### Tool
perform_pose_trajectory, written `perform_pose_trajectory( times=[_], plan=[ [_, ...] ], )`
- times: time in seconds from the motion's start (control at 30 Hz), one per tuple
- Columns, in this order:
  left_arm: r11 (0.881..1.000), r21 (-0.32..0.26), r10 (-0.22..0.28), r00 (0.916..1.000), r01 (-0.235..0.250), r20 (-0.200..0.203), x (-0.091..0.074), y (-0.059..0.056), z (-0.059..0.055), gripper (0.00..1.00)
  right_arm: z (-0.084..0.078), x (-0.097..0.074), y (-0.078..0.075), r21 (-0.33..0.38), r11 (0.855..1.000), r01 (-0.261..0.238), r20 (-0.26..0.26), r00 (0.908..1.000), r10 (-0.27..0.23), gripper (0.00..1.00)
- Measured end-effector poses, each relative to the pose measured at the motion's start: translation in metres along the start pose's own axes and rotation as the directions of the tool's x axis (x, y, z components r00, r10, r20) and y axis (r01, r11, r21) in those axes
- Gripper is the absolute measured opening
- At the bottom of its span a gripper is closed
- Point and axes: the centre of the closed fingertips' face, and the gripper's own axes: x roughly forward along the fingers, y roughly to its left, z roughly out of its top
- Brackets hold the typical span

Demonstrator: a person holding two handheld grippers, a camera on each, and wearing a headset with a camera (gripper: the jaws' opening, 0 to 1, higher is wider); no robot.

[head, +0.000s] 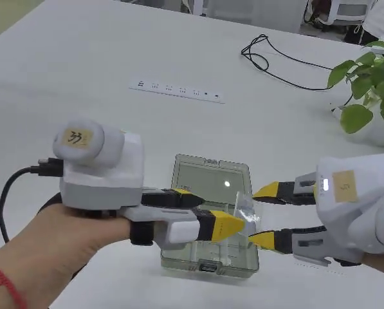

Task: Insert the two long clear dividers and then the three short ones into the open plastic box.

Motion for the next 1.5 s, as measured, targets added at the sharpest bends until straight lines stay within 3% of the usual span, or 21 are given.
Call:
perform_pose_trajectory(
  times=[0.63,1.0,1.5],
  plan=[
    [0.993,-0.101,-0.062,0.9980,0.060,-0.013,0.009,-0.013,-0.006,0.22,0.024,-0.001,0.005,-0.066,0.998,0.002,0.027,0.9996,0.000,0.33],
    [0.987,-0.141,-0.076,0.9971,0.074,-0.005,0.007,-0.013,-0.008,0.06,0.027,-0.002,0.008,-0.084,0.996,-0.001,0.025,0.9997,0.003,0.33],
    [0.975,-0.190,-0.110,0.9938,0.111,0.018,0.006,-0.018,-0.007,0.00,0.029,-0.004,0.008,-0.111,0.994,0.003,0.018,0.9998,-0.001,0.33]
  ],
)
